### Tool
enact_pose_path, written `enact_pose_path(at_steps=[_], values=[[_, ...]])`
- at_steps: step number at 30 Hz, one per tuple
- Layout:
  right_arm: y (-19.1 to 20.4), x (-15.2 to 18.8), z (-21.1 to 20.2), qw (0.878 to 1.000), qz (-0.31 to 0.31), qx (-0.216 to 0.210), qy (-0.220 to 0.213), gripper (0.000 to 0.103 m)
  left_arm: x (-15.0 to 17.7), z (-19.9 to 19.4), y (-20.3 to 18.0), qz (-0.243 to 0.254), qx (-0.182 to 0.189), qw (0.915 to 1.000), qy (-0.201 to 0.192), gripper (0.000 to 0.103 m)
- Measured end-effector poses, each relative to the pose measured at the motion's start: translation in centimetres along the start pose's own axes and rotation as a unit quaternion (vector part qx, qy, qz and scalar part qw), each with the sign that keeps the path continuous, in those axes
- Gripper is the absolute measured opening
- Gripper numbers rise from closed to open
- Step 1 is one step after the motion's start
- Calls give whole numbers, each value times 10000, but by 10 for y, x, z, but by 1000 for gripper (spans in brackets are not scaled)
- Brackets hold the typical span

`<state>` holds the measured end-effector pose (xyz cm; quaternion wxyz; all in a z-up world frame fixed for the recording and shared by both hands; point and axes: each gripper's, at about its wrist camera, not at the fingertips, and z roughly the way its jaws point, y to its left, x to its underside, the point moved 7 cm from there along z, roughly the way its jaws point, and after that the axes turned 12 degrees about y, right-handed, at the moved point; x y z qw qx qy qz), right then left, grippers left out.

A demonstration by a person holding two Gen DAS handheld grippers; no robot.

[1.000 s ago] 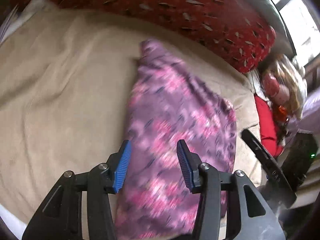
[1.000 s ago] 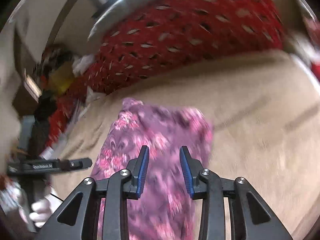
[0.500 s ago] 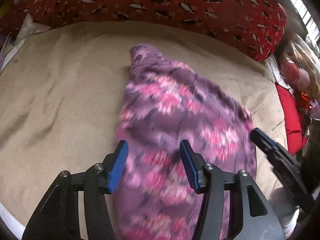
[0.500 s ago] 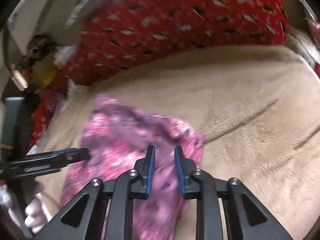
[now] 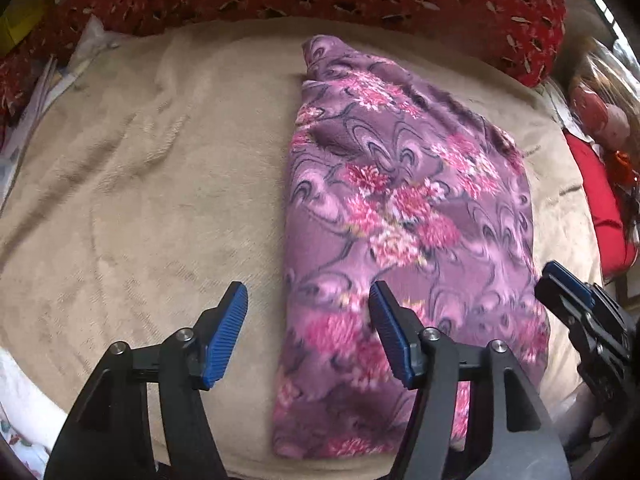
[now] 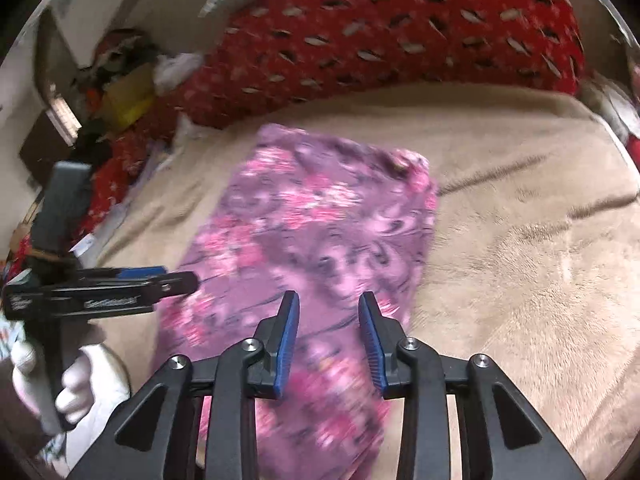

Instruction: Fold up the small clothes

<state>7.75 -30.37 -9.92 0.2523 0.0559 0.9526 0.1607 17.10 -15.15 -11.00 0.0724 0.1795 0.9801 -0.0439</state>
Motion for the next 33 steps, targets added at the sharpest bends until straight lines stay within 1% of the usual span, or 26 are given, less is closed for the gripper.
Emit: enact_pose_path(at_steps=[2,5,7,8,9,10,11,12,13,14,15,16,17,18,20,22,23,24,27,31,32,33], values=[[3,11,3,9998,-135,128,87,33,6,5,2,-36,6,10000,43,63],[-1,31,27,9974,-169,457,538,33,12,7,2,-64,30,9999,85,63],[0,33,22,9977,-137,495,444,34,13,3,3,-11,17,10000,84,63],[2,35,15,9977,-89,512,441,34,20,0,3,17,47,10000,83,63],[4,35,8,9980,-89,481,400,36,27,-3,3,71,113,9999,79,63],[6,36,3,9983,-112,450,355,37,35,-3,2,133,159,9998,79,67],[8,39,-2,9984,-142,453,312,39,43,0,3,177,149,9997,98,70],[7,44,-3,9981,-151,505,304,45,50,7,4,192,90,9997,149,74],[3,48,-1,9973,-138,632,346,49,56,18,5,199,51,9994,272,74],[-6,57,10,9945,-79,872,573,51,60,26,7,182,58,9990,406,75],[-16,63,19,9915,-5,1009,823,52,63,32,10,102,144,9986,502,76],[-22,71,27,9898,132,978,1026,52,64,30,13,18,251,9985,478,76],[-24,71,23,9919,315,854,885,52,65,24,16,-26,342,9984,440,76],[-25,70,17,9926,429,795,806,52,66,20,19,-22,354,9986,394,76],[-23,68,4,9922,481,905,708,54,68,8,25,-3,282,9994,200,75],[-21,66,-7,9891,470,1209,699,67,74,-7,32,-27,179,9998,-126,75],[-20,67,-12,9864,511,1384,727,80,77,-13,35,-42,120,9996,-259,75],[-17,68,-19,9843,536,1518,725,88,82,-18,38,-66,22,9991,-407,76],[0,73,-36,9861,369,1552,466,91,97,-25,46,-34,-211,9982,-556,76],[23,81,-58,9803,14,1974,60,93,114,-27,48,47,-335,9977,-584,76],[27,84,-63,9794,-6,2021,-36,93,114,-27,46,85,-348,9976,-588,76],[30,77,-65,9791,-4,2033,-100,93,117,-27,45,125,-357,9975,-594,76]])
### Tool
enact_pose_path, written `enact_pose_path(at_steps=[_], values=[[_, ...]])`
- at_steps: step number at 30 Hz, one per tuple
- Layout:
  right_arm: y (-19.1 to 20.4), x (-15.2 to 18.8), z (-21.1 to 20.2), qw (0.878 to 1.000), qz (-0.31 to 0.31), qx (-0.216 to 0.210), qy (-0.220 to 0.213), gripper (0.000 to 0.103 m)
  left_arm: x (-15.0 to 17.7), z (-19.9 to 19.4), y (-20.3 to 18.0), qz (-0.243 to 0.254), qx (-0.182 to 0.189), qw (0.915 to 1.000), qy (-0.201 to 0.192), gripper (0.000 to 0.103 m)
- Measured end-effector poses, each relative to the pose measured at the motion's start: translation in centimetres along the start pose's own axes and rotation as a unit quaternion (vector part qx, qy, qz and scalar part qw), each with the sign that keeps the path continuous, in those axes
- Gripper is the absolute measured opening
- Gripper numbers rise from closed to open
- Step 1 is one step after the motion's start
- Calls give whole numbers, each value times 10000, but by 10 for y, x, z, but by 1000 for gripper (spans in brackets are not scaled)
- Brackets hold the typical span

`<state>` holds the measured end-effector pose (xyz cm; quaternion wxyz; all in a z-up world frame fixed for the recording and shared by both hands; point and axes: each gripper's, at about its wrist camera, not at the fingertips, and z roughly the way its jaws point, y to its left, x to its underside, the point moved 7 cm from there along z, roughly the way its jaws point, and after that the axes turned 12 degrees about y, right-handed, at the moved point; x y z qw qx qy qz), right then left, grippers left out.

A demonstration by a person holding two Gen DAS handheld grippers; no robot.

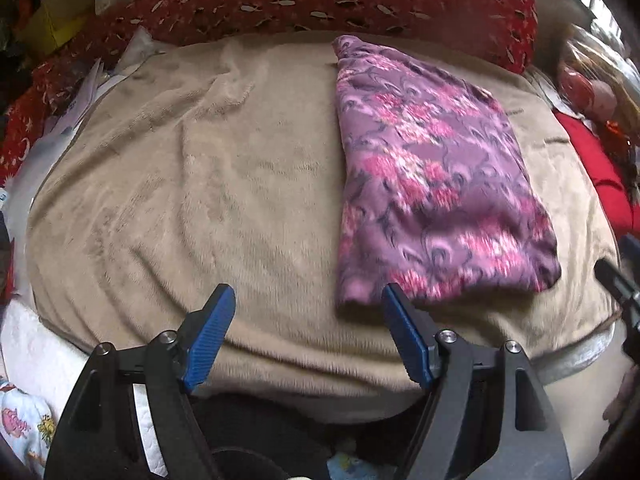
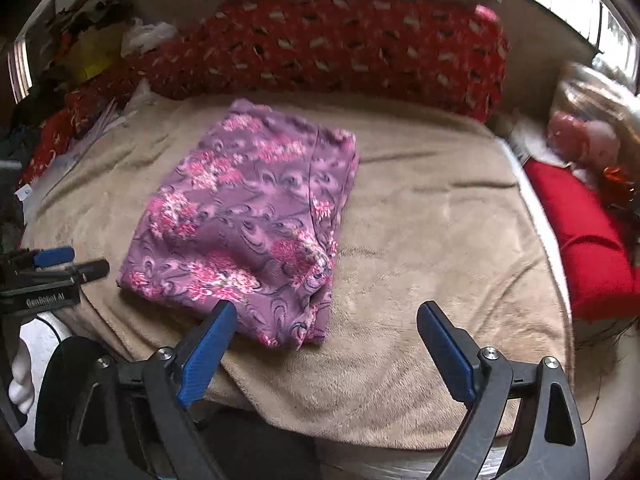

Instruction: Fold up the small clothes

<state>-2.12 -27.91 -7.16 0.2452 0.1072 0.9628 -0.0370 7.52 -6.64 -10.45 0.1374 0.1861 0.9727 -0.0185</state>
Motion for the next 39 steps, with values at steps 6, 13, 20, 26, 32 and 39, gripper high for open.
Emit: enact_pose_path(at_steps=[6,13,20,26,32,39], values=[[-1,6,-22,9996,158,-99,-227,93,18,-11,-3,79,209,9997,30,76],[2,13,-39,9988,238,-4,-420,93,31,-31,-16,359,257,9988,-198,76],[2,19,-48,9981,162,159,-568,95,36,-47,-25,398,289,9978,-442,76],[1,27,-52,9979,256,71,-589,95,41,-59,-37,523,265,9966,-585,76],[2,31,-57,9977,276,2,-617,96,47,-69,-49,605,258,9956,-668,76],[-1,35,-57,9976,365,-141,-573,96,52,-74,-60,755,261,9946,-667,76]])
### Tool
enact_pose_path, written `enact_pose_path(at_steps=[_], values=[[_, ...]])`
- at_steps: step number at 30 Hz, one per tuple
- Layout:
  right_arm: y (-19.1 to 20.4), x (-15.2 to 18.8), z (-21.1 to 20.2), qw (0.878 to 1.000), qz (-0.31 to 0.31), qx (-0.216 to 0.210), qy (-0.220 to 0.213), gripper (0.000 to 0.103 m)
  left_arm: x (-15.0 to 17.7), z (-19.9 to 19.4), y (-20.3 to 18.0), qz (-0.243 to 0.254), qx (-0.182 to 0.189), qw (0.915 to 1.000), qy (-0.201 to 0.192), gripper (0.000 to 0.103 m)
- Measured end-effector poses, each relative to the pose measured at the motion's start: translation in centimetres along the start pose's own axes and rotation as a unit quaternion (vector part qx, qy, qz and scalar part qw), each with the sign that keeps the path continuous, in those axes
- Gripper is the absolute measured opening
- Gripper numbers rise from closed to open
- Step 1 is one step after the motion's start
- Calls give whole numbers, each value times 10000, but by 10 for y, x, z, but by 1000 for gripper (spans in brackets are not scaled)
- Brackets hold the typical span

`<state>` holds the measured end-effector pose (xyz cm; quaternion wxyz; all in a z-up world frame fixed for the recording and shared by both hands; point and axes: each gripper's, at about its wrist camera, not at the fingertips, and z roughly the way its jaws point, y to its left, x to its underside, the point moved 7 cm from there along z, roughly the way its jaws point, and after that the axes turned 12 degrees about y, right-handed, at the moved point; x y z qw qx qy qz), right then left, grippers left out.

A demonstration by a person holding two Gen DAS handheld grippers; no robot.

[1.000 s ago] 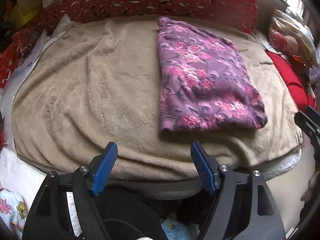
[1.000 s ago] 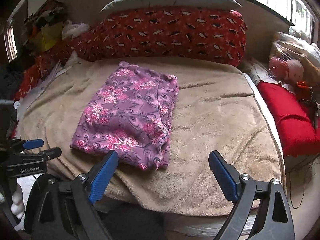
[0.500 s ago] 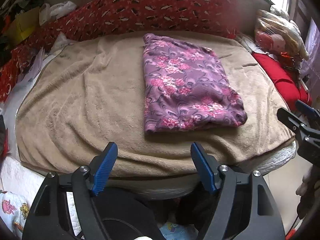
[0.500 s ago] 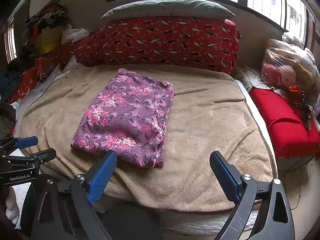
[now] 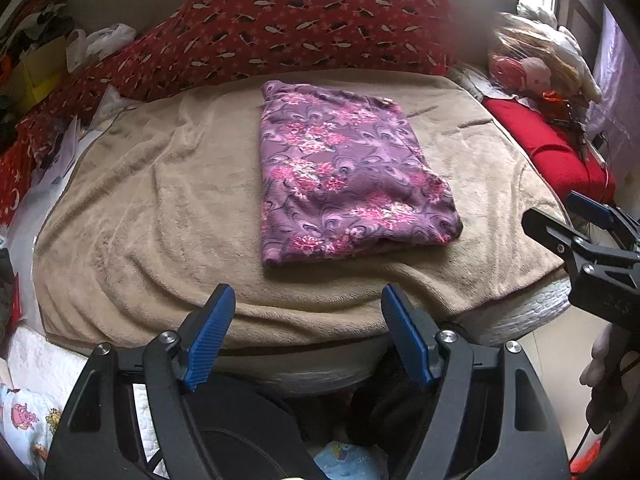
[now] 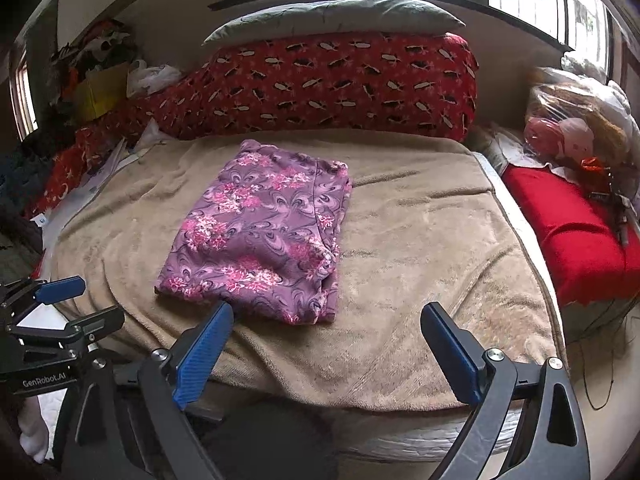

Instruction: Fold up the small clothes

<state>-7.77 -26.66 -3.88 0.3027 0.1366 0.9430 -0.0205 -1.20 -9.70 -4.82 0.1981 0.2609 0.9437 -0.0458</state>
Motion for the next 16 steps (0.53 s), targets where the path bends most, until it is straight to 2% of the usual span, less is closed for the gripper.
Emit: enact_pose_path(at_steps=[7,16], values=[[1,2,-1,10000,38,-48,1,96,4,-3,-15,214,9,9998,-33,76],[-11,1,7,9998,122,-131,68,99,8,13,-10,-51,-54,9997,243,76]])
